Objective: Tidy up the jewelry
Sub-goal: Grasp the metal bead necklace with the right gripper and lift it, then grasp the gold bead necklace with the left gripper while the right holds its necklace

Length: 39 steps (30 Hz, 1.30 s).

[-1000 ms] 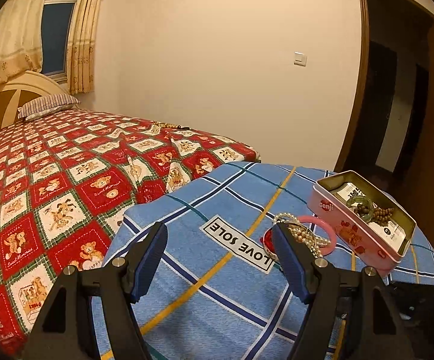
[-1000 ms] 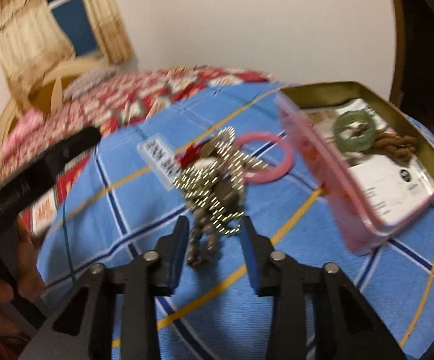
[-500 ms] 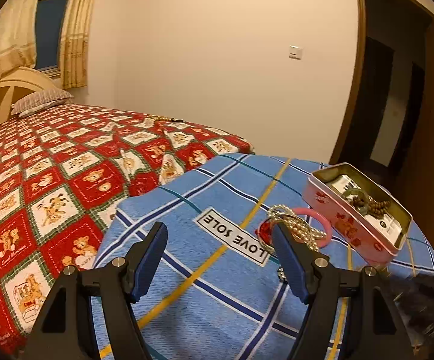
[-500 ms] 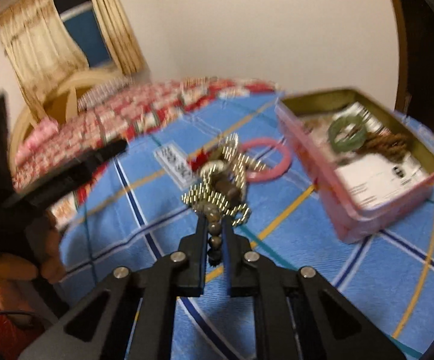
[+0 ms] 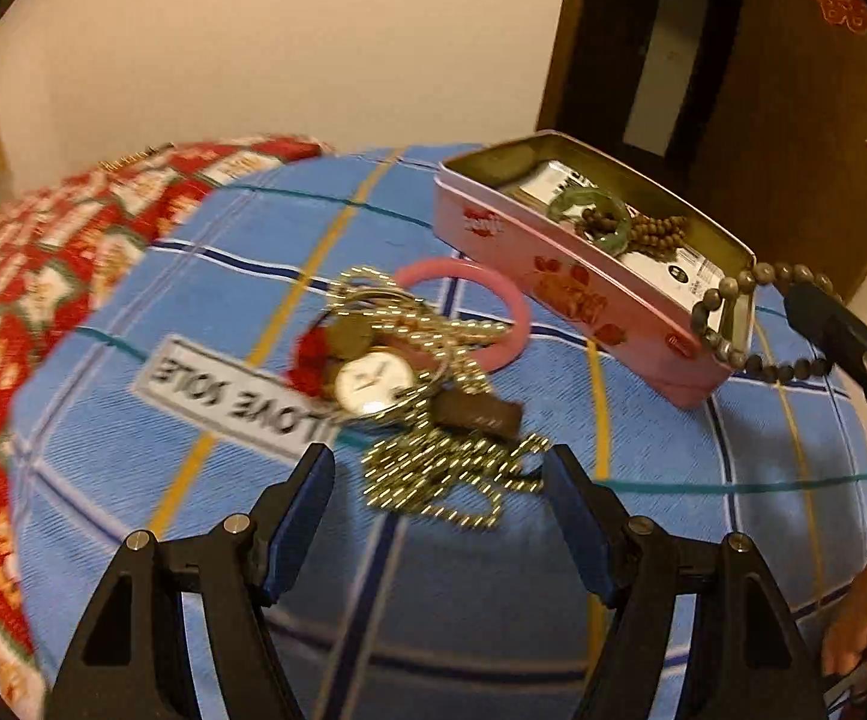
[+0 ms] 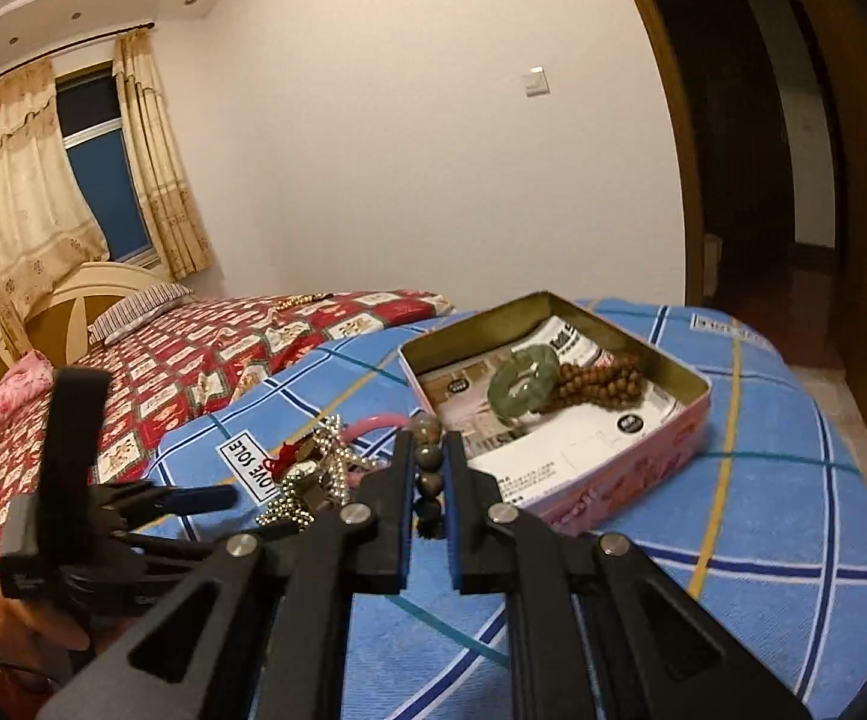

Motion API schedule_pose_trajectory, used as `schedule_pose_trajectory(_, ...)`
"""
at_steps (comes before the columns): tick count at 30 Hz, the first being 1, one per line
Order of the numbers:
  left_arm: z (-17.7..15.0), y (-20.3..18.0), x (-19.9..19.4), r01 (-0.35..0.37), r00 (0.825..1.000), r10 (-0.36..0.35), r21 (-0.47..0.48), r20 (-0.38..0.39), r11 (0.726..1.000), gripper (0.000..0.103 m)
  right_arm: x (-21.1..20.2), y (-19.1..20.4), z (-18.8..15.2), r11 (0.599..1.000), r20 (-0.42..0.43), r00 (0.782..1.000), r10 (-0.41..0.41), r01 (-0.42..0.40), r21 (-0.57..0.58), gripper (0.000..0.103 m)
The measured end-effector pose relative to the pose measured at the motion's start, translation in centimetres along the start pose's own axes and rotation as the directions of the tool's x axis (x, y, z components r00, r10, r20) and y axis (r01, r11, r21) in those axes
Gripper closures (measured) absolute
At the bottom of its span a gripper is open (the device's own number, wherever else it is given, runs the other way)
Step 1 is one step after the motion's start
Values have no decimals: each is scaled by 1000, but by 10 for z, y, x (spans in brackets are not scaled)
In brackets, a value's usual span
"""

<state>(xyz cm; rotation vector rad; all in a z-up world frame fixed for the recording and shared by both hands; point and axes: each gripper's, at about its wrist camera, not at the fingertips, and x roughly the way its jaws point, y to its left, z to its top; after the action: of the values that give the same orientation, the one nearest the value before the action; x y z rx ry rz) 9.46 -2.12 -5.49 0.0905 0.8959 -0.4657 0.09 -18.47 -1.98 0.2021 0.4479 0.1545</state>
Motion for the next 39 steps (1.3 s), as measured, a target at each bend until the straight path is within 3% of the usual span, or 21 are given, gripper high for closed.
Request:
schedule_pose_trajectory(3, 5, 0, 12, -23, 1000, 23, -21, -6, 999, 33, 1, 1, -1, 1000, 1, 1000, 2, -2, -6, 91)
schedule_pose_trajectory(5, 5, -5, 15, -52, 999, 52, -3, -7, 999, 40, 0, 3, -2, 1000, 5, 1000, -1, 1, -14, 91)
schedule_pose_trajectory(9, 3, -15, 10, -2, 1000, 2, 58, -8, 998, 79, 1, 3, -4, 1000, -5, 1000, 2, -2, -17, 91)
schedule_pose_trajectory(15, 0, -27, -1, -35, 999, 33, 110, 22, 993, 84, 1, -2, -5, 1000, -6, 1000, -12, 12, 10, 91)
schedule_pose_trajectory(19, -13, -19, -29, 34, 994, -43, 83, 104, 996, 84, 1, -6, -4, 999, 2, 1000, -23, 23, 24, 91)
schedule_pose_trajectory(21, -20, -15, -45, 60, 982, -74, 85, 173, 995, 84, 0, -8, -3, 999, 10, 1000, -24, 24, 28, 91)
schedule_pose_trajectory(25, -27, -7, -78, 138, 929, -153, 67, 337, 988, 84, -7, -7, -2, 999, 47, 999, -27, 26, 26, 91)
schedule_pose_trajectory(30, -24, -4, -93, 174, 887, -178, 49, 426, 983, 84, -20, -5, 0, 999, 119, 992, -37, 35, 19, 91)
schedule_pose_trajectory(39, -15, -19, -105, 135, 862, -158, 83, 482, 987, 84, -28, -18, 7, 997, 166, 985, -48, 36, 71, 91)
